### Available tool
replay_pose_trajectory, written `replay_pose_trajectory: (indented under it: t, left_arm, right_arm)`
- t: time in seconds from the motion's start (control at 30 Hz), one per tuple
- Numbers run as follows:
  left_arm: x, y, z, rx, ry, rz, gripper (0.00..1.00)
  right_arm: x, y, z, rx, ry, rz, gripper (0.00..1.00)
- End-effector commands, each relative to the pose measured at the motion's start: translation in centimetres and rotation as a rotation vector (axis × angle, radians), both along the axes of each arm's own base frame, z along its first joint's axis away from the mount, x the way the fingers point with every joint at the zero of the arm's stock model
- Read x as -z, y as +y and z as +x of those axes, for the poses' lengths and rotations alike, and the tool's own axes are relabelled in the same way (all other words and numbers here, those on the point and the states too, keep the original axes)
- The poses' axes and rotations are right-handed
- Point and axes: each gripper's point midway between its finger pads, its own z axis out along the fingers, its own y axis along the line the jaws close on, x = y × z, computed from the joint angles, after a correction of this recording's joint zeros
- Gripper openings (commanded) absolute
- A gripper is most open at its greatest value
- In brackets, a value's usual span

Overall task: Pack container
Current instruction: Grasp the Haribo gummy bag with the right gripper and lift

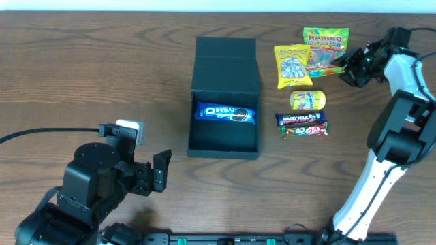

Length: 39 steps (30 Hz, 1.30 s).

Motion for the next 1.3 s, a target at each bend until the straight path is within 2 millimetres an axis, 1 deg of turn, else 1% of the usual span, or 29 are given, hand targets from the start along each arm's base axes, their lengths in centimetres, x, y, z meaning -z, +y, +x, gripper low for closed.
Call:
replay_pose_trajectory:
  t: [0.0, 0.03, 0.07, 0.23, 0.43, 0.53, 0.6, 0.67, 0.7, 0.83, 0.9, 1.0, 1.03, 1.1, 1.17, 1.27]
  left_arm:
    - [-0.8, 0.1, -0.1, -0.004, -0.015, -0.011, 0.95]
    - [-0.7, 0.1, -0.1, -0.004, -0.013, -0.010, 0.95]
    - [-0.7, 0.1, -0.2, -0.004, -0.010, -0.008, 0.95]
    - [-0.6, 0.2, -0.2, -0.004, -0.007, -0.006, 0.95]
    - [-0.5, 0.2, -0.3, -0.004, -0.004, -0.005, 0.95]
    - [-0.5, 0.2, -0.3, -0.004, -0.003, -0.004, 0.95]
    - [-0.5, 0.2, -0.3, -0.004, -0.002, -0.003, 0.95]
    - [-0.5, 0.2, -0.3, -0.004, -0.001, -0.003, 0.95]
    - [-0.5, 0.2, -0.3, -0.004, -0.001, -0.003, 0.96]
    - [-0.5, 0.2, -0.3, -0.004, -0.001, -0.003, 0.95]
    - [-0.5, 0.2, -0.3, -0.004, -0.002, -0.003, 0.95]
    - [-0.5, 0.2, -0.3, -0.005, -0.001, -0.003, 0.95]
    - [-0.5, 0.2, -0.3, -0.005, -0.001, -0.003, 0.95]
    - [-0.5, 0.2, -0.3, -0.004, -0.001, -0.003, 0.95]
    - [-0.5, 0.2, -0.3, -0.005, -0.002, -0.003, 0.95]
    - [-0.5, 0.3, -0.3, -0.009, -0.004, -0.001, 0.95]
  right_arm:
    - [0.6, 1.2, 0.2, -0.018, 0.004, 0.026, 0.23]
    - [0.6, 1.2, 0.1, -0.018, 0.004, 0.026, 0.11]
    - [0.6, 1.2, 0.1, -0.018, 0.007, 0.027, 0.02]
    - [0.9, 1.5, -0.8, -0.050, 0.032, 0.026, 0.01]
    - [1.1, 1.9, -3.2, -0.150, 0.081, 0.014, 0.01]
    - [0.2, 1.2, -4.3, -0.180, 0.084, 0.003, 0.01]
    - [-0.9, 0.3, -4.6, -0.165, 0.084, -0.015, 0.01]
    - [-2.5, -0.6, -4.6, -0.148, 0.060, -0.040, 0.01]
    - [-3.5, -0.9, -4.5, -0.142, 0.040, -0.050, 0.01]
    - [-9.6, -2.2, -3.2, -0.116, -0.113, -0.127, 0.01]
    - [-13.4, -2.5, -2.6, -0.109, -0.212, -0.175, 0.01]
    - [-19.3, -2.4, -2.3, -0.095, -0.349, -0.233, 0.02]
    - [-20.6, -2.3, -2.4, -0.096, -0.380, -0.245, 0.02]
    - [-24.8, -1.5, -3.2, -0.108, -0.467, -0.265, 0.02]
    - [-27.7, -0.4, -4.1, -0.148, -0.541, -0.268, 0.02]
    - [-31.4, 1.8, -5.9, -0.203, -0.625, -0.241, 0.01]
